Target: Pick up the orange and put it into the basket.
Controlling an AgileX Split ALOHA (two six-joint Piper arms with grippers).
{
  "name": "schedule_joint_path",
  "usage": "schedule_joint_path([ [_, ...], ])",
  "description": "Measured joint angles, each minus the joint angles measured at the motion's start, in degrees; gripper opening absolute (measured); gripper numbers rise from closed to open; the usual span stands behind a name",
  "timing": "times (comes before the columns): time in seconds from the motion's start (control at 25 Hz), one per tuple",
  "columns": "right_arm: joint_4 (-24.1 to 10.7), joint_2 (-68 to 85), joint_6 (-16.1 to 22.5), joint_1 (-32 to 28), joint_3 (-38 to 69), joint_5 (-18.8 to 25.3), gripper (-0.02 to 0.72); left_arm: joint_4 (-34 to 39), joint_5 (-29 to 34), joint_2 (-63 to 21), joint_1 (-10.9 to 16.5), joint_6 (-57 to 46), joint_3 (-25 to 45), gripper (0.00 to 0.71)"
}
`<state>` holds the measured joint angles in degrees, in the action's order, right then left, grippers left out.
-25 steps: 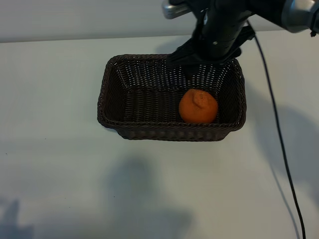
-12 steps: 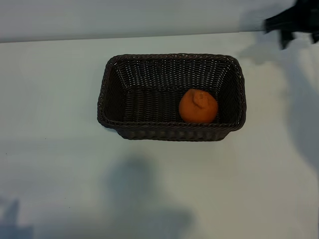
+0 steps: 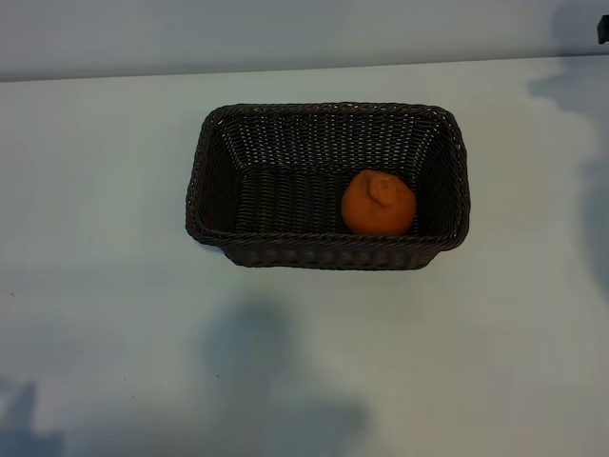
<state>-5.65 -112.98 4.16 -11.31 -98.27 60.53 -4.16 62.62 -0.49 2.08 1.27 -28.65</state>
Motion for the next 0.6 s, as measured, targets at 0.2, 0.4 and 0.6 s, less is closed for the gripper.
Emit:
schedule_joint_path([
  [0.2,0.29,0.06,-0.87,-0.20,0.00,1.45,0.550,0.00,0.00,0.00,0.00,0.00,0.00,0.592],
  [0.4,0.76,3.19,-1.64,-0.20,0.00,2.92,0.550,0.00,0.00,0.00,0.00,0.00,0.00,0.592],
  [0.6,3.65,9.47,-2.69,-0.20,0.00,5.86,0.520,0.00,0.00,0.00,0.00,0.00,0.00,0.592],
])
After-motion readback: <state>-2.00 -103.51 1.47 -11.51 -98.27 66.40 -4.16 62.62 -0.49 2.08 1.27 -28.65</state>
